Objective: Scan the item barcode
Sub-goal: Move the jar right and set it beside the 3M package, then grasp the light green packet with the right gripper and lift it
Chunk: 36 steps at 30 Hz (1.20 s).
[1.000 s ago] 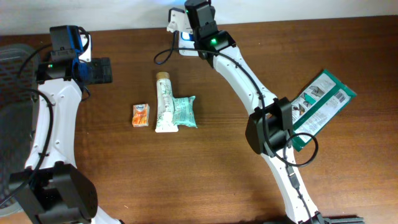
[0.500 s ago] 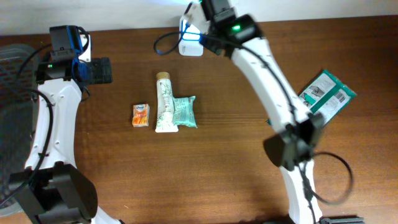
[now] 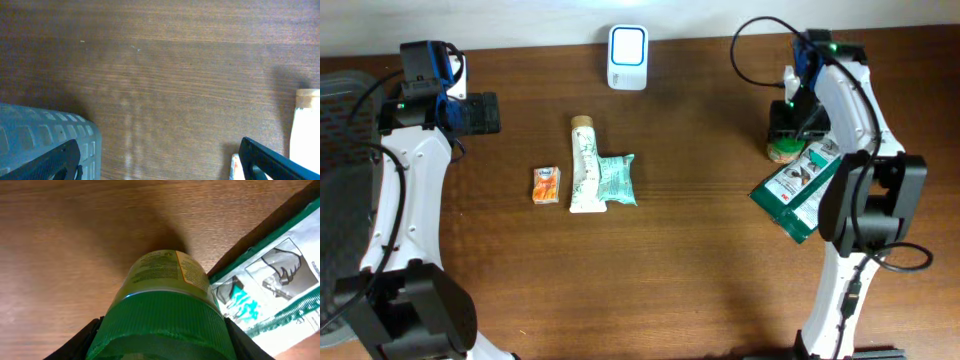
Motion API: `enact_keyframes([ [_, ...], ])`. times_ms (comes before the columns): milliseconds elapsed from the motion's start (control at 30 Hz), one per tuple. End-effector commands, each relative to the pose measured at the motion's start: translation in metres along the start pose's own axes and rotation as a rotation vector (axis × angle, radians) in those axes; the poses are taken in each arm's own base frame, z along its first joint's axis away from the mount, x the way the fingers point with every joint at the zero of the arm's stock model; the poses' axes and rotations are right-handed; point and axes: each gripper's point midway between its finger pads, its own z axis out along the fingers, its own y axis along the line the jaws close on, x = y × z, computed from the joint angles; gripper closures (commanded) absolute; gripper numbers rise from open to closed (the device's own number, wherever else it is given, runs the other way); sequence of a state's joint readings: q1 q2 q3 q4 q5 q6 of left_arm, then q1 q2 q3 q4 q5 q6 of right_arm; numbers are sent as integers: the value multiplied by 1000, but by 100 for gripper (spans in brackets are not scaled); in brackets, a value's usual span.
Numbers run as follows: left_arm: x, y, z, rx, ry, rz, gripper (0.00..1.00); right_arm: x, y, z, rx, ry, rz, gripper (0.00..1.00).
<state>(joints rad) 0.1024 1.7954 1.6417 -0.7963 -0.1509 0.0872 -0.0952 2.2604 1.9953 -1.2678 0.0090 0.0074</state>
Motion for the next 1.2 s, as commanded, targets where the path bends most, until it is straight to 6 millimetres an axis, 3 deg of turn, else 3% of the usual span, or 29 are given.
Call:
enact_keyframes([
  [0, -3, 2, 1, -8, -5, 10, 1, -5, -14, -6, -12, -39, 49, 41],
  [33, -3, 2, 1, -8, -5, 10, 1, -5, -18, -6, -11, -38, 57, 1],
  [133, -3, 2, 1, -8, -5, 10, 1, -9, -10, -16, -91, -59, 68, 2],
  [167, -3, 2, 1, -8, -5, 10, 1, -13, -5, -32, -123, -80, 65, 2],
  [233, -3, 2, 1, -8, -5, 10, 1, -20, 10, -86, -182, -140, 45, 2],
  [300, -3, 2, 1, -8, -5, 10, 1, -14, 39, -127, -271, -162, 0, 2],
  [333, -3, 2, 1, -8, -5, 10, 1, -2, 74, -148, -354, -151, -55, 2],
  [367, -3, 2, 1, -8, -5, 10, 1, 5, 96, -151, -408, -131, -88, 2],
  [467, -3, 2, 1, -8, -5, 10, 1, 26, 176, -133, -525, -47, -227, 2],
  [500, -3, 2, 1, -8, -5, 10, 1, 34, 197, -120, -522, -19, -274, 8],
  [533, -3, 2, 1, -8, -5, 10, 1, 45, 218, -105, -518, 11, -322, 25],
  [567, -3, 2, 1, -8, -5, 10, 1, 59, 246, -85, -519, 38, -382, 56],
  [633, -3, 2, 1, -8, -5, 10, 1, 73, 282, -57, -521, 47, -411, 61],
  [767, -3, 2, 1, -8, -5, 10, 1, 89, 348, -19, -546, -15, -387, 84],
  [867, -3, 2, 1, -8, -5, 10, 1, 99, 373, 2, -493, -66, -337, 86],
  [933, -3, 2, 1, -8, -5, 10, 1, 103, 385, 1, -510, -85, -362, 86],
  [1033, -3, 2, 1, -8, -5, 10, 1, 104, 390, 2, -495, -99, -331, 85],
  [1167, -3, 2, 1, -8, -5, 10, 1, 119, 392, 17, -476, -51, -325, 85],
])
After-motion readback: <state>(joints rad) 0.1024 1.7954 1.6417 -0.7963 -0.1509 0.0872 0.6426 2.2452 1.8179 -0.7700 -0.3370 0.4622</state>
